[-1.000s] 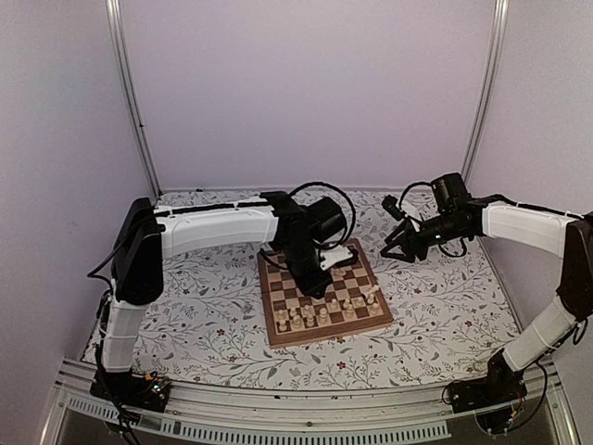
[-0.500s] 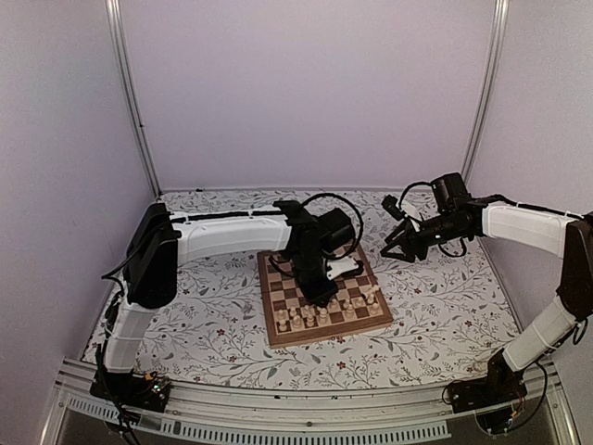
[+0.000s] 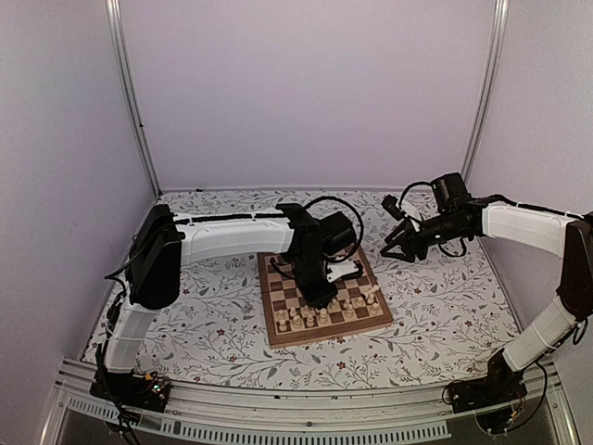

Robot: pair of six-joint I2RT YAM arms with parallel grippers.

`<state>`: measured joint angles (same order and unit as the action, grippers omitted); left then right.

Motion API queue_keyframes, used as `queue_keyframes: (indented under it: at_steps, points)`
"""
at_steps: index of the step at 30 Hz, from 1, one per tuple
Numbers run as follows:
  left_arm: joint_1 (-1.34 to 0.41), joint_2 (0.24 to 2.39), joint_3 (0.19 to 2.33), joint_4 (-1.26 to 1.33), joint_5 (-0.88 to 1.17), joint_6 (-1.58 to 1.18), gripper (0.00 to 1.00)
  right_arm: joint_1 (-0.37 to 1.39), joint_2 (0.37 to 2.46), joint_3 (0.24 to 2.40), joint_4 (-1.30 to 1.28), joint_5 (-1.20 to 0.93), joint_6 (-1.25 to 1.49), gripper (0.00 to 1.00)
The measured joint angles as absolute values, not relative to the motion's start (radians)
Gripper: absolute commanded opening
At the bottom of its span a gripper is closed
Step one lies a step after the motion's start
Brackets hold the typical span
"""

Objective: Set up the chess pieces on the board
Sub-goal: Place the chess piece on the chessboard.

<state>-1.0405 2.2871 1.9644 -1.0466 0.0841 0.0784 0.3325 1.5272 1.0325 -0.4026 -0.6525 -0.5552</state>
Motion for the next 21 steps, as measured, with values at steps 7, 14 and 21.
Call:
queue_keyframes:
  at_steps: [7, 14, 21]
  points:
    - [-1.041, 2.287, 1.965, -1.050, 0.085, 0.075, 0.30, 0.332, 1.527, 1.033, -0.404, -0.653, -0.558, 0.50]
    - [-1.040, 2.270, 1.962, -1.046, 0.070, 0.077, 0.33, 0.326, 1.527, 1.045, -0.503, -0.657, -0.653, 0.47]
    - [-1.030, 2.145, 1.944, -0.986, 0.113, 0.078, 0.34, 0.326, 1.544, 1.062, -0.643, -0.605, -0.894, 0.39]
